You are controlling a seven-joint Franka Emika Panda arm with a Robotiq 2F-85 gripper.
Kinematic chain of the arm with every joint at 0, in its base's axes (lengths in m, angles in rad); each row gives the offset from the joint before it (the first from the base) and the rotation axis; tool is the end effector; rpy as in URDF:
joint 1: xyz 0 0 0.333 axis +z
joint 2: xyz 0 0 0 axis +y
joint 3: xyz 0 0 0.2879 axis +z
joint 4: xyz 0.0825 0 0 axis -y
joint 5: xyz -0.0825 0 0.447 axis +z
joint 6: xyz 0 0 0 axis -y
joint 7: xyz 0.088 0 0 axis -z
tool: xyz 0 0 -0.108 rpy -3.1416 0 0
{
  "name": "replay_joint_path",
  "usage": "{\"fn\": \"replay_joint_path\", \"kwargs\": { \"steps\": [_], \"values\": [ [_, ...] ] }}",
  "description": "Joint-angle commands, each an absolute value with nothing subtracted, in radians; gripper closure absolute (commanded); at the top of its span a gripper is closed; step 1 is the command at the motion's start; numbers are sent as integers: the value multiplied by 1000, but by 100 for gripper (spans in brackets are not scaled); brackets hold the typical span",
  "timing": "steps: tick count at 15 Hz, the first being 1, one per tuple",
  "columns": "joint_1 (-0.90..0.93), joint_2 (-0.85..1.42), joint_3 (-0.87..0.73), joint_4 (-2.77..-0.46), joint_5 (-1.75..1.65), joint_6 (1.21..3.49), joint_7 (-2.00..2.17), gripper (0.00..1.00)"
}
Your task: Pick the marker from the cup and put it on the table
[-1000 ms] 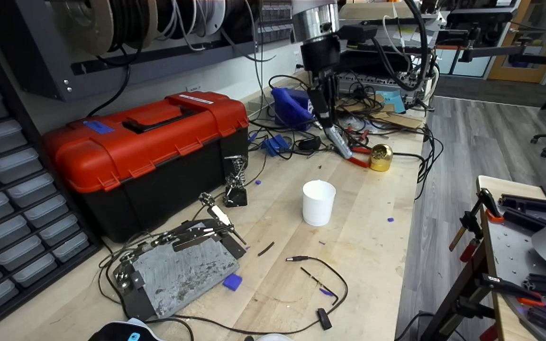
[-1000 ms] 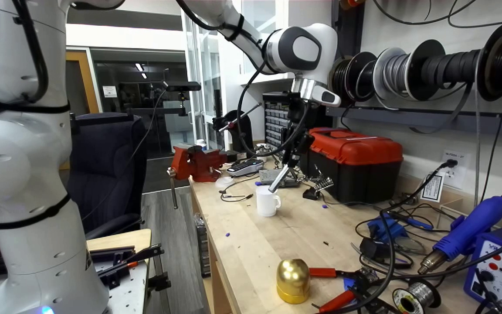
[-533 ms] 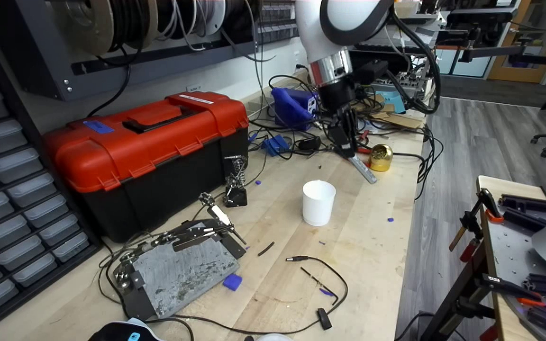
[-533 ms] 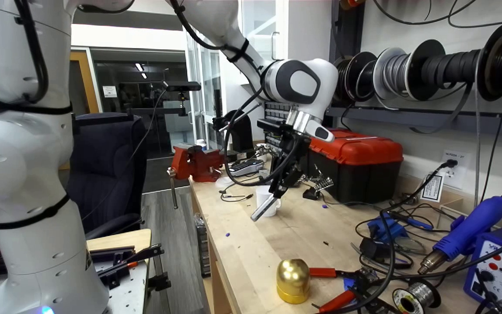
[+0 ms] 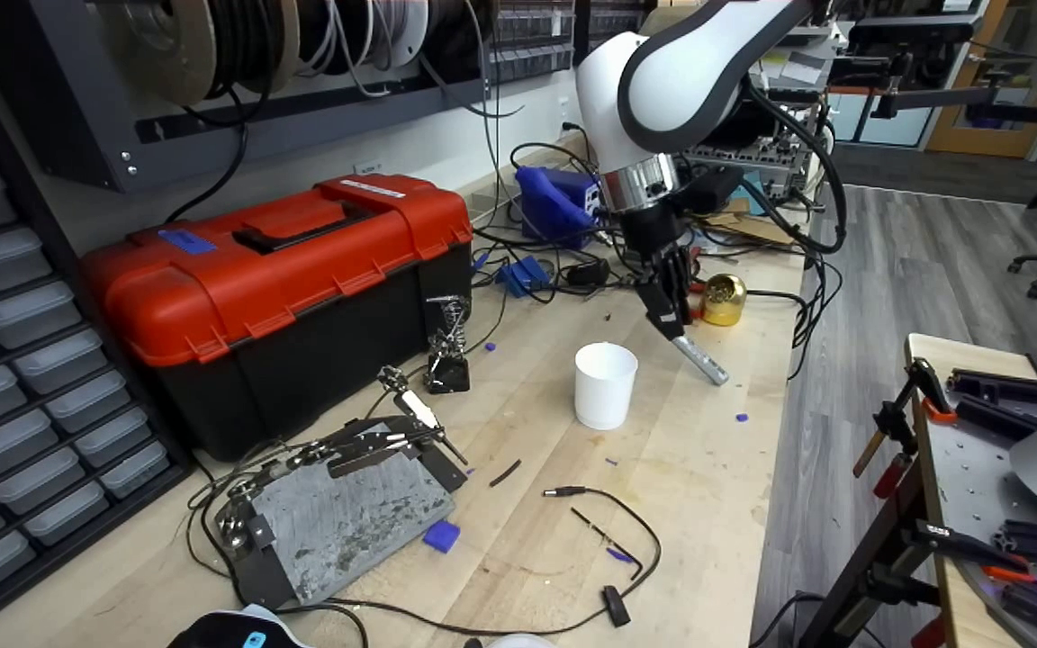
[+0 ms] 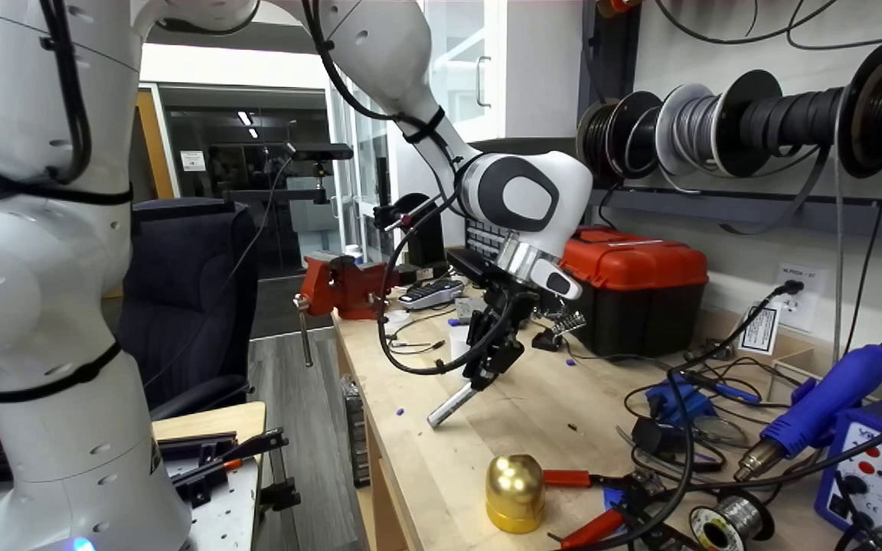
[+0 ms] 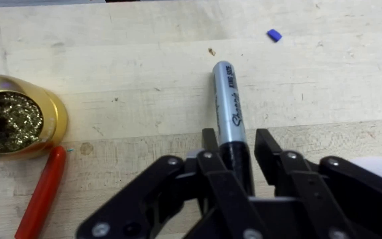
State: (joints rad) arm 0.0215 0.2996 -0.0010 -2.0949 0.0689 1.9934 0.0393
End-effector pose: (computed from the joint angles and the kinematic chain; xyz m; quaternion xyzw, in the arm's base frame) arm 0.5668 0.0159 0.1781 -0.9791 0.0293 0.1998 0.0219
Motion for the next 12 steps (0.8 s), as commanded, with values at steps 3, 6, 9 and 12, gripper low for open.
{"fn": "replay_joint_path", "kwargs": {
  "steps": [3, 6, 9, 12],
  "values": [
    [26, 227, -1, -2148, 37, 2102, 50, 21],
    [43, 189, 2, -2170, -5, 2160, 74, 3],
    [52, 159, 7, -2192, -35, 2203, 94, 0],
    [46, 202, 12, -2139, -25, 2175, 74, 0]
  ]
}}
